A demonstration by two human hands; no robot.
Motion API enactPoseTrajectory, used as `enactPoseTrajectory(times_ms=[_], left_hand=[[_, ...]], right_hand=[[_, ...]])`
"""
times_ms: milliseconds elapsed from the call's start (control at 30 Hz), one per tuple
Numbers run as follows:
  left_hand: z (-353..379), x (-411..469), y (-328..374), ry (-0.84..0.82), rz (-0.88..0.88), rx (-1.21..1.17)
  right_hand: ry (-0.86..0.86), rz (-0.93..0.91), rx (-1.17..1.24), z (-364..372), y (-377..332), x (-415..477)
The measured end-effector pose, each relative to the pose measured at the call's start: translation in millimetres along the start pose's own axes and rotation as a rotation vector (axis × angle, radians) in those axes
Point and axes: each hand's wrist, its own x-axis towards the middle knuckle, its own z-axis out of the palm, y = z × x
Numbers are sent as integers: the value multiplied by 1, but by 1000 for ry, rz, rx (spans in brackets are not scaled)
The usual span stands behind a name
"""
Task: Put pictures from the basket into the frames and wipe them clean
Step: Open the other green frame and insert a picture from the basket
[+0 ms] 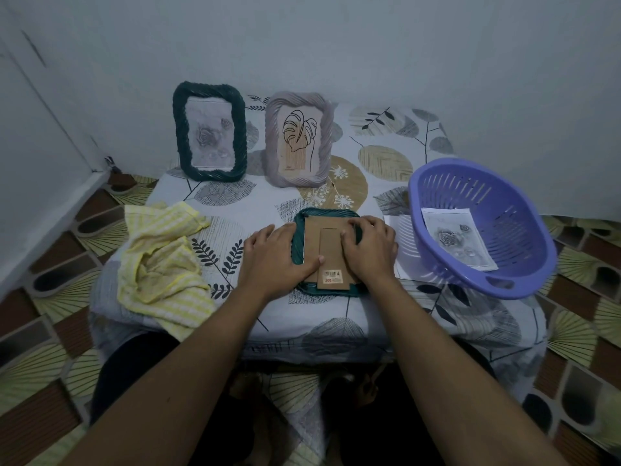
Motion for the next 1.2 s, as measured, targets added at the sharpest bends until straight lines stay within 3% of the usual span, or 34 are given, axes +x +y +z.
enactPoseTrajectory(times_ms=[267, 400, 600, 733, 967, 1200], left_hand=[[1, 0, -1, -4, -2, 7], [1, 0, -1, -4, 3, -2], [-3, -1, 2, -6, -3, -12], [-2, -1, 1, -8, 0, -16], [-2, -1, -2, -8, 26, -67], [-13, -9, -15, -42, 184, -202]], right_hand=[[11, 68, 93, -3, -2, -2], [-65, 75, 126, -8, 0, 0], [-279, -135, 98, -17, 12, -10], [-361, -210, -58, -14, 13, -32], [-320, -209, -153, -10, 11, -44], [-301, -202, -165, -10, 9, -46]])
